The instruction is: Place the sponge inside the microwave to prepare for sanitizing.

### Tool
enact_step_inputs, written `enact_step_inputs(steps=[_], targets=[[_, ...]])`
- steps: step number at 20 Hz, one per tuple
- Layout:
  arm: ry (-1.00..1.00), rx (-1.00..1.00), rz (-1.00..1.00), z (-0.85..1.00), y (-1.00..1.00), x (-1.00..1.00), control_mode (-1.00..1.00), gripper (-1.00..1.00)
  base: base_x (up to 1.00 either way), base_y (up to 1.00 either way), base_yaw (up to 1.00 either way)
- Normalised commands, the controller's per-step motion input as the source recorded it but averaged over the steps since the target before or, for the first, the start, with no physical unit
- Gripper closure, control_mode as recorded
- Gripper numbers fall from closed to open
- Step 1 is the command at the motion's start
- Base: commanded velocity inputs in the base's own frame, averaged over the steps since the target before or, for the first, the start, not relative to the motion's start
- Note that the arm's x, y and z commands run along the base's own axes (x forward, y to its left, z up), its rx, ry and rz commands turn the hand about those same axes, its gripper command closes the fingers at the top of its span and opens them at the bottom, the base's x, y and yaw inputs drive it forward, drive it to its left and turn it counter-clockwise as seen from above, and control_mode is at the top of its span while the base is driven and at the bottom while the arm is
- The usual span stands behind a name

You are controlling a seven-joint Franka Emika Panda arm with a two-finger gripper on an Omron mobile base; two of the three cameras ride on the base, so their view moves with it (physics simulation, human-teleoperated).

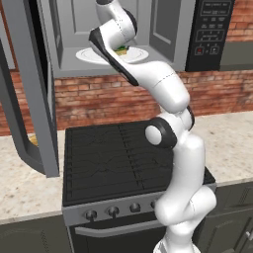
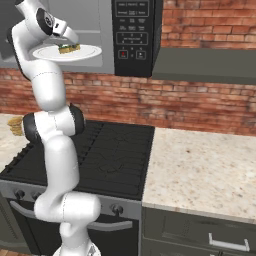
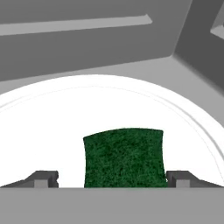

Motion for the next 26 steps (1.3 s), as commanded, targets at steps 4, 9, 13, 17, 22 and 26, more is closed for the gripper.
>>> enact_step_inputs(steps=[4,9,13,17,22,26], targets=[[0.00,0.00,0.00,-0.01,0.00,0.06,-1.00,-1.00,0.00,0.00,0.00],[-0.01,0.00,0.00,0.00,0.00,-0.05,-1.00,-1.00,0.00,0.00,0.00],[0.00,0.00,0.00,0.00,0.00,-0.08,-1.00,-1.00,0.00,0.00,0.00],[0.00,0.00,0.00,0.04,0.00,-0.15,-1.00,-1.00,0.00,0.00,0.00],[-0.05,0.00,0.00,0.01,0.00,-0.59,-1.00,-1.00,0.00,0.00,0.00],[-0.13,-0.02,0.00,0.00,0.00,-0.83,-1.00,-1.00,0.00,0.00,0.00]])
